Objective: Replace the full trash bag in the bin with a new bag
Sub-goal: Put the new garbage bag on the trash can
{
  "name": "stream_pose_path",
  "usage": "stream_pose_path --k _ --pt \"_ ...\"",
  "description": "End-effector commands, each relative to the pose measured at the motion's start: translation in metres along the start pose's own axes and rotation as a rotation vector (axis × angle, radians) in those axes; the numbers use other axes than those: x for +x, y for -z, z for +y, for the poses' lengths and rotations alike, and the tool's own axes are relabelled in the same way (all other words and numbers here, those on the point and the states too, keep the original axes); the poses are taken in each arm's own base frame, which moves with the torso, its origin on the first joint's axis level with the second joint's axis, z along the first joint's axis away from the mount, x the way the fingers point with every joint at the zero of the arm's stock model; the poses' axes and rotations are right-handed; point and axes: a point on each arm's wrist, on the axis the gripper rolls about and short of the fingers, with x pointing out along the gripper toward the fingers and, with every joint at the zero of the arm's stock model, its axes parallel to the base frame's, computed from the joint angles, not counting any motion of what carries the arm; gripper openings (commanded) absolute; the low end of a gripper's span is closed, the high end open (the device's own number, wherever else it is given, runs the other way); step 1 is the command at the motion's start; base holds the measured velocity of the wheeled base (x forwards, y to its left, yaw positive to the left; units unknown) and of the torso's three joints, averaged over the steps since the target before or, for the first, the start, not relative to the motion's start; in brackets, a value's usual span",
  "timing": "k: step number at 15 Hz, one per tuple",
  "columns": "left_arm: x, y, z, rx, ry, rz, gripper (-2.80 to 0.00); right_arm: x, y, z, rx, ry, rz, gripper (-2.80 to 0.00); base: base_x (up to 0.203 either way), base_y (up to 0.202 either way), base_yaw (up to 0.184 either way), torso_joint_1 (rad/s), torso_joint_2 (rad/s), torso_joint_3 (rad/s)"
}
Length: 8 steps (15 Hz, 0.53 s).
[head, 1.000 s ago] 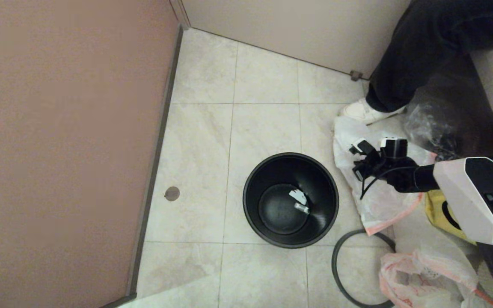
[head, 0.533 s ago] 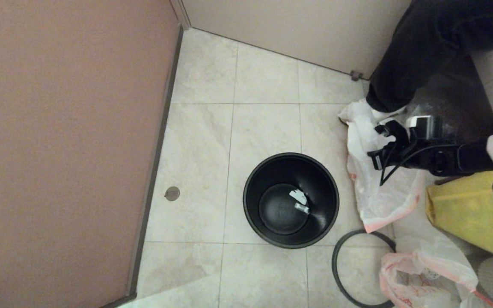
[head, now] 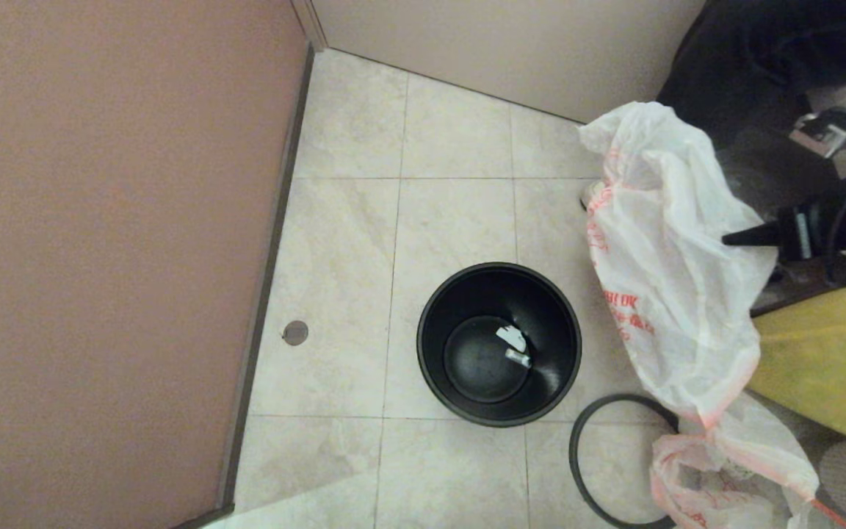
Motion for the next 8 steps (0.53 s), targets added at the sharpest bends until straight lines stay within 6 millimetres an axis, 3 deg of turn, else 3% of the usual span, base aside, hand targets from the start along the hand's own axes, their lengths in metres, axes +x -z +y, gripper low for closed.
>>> stream_pose_path --k 1,5,8 --pt "0.000 0.000 0.000 -0.001 -0.001 0.001 -2.80 -0.079 0.014 0.051 0.016 -0.062 0.079 -2.80 0.000 0.000 0.000 0.000 0.00 0.000" --pt "0.000 0.000 0.000 -0.001 -0.001 0.003 -2.80 -0.128 0.034 0.095 0.051 -0.193 0.294 -2.80 0.000 0.000 0.000 0.000 0.00 0.000" --pt "0.000 0.000 0.000 -0.001 -0.001 0.001 -2.80 -0.143 0.038 0.107 0.025 -0.182 0.402 -2.80 0.000 0.000 0.000 0.000 0.00 0.000"
